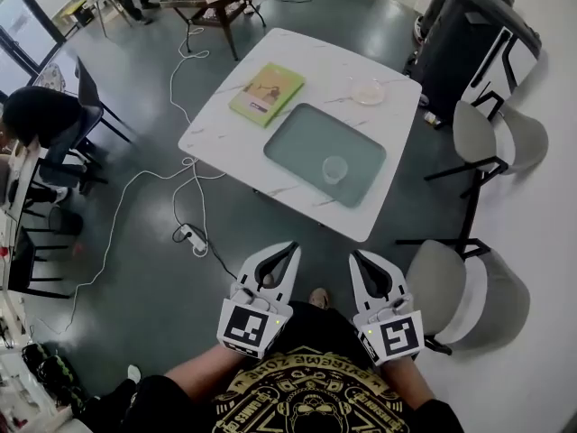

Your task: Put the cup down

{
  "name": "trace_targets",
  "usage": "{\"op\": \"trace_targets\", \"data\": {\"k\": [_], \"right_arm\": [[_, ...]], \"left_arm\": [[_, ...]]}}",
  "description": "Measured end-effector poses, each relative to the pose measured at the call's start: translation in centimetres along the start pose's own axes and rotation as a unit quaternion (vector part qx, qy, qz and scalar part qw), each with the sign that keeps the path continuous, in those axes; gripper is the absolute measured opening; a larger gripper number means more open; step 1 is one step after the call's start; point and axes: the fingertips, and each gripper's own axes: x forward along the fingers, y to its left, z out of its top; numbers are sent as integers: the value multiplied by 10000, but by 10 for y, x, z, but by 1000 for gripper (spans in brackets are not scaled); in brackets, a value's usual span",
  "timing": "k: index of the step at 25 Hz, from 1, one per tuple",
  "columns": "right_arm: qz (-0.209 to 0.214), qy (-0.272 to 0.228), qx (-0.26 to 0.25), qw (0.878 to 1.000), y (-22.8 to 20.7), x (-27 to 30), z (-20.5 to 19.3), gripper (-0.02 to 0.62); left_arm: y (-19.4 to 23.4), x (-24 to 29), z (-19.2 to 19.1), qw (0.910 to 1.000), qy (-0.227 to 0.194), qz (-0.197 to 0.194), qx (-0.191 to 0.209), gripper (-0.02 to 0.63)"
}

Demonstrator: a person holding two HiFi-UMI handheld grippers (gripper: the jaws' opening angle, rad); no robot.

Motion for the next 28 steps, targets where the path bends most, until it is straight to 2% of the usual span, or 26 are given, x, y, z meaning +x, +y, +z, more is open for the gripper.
{"op": "trace_targets", "data": {"k": [11,19,23,28], "right_arm": [[477,101,172,9987,-9,-45,-39,6],[720,158,184,9971,1,-56,-58,3],[708,139,177,9972,0,-59,-57,3],[739,221,91,9970,1,-59,-57,3]], "left_arm": [[-47,-13,-28,9984,159,544,-2,3],[-67,-7,-36,9986,142,502,38,3],[-71,-7,-32,9988,77,462,106,3],[-72,-11,-37,9985,208,512,38,3]]}}
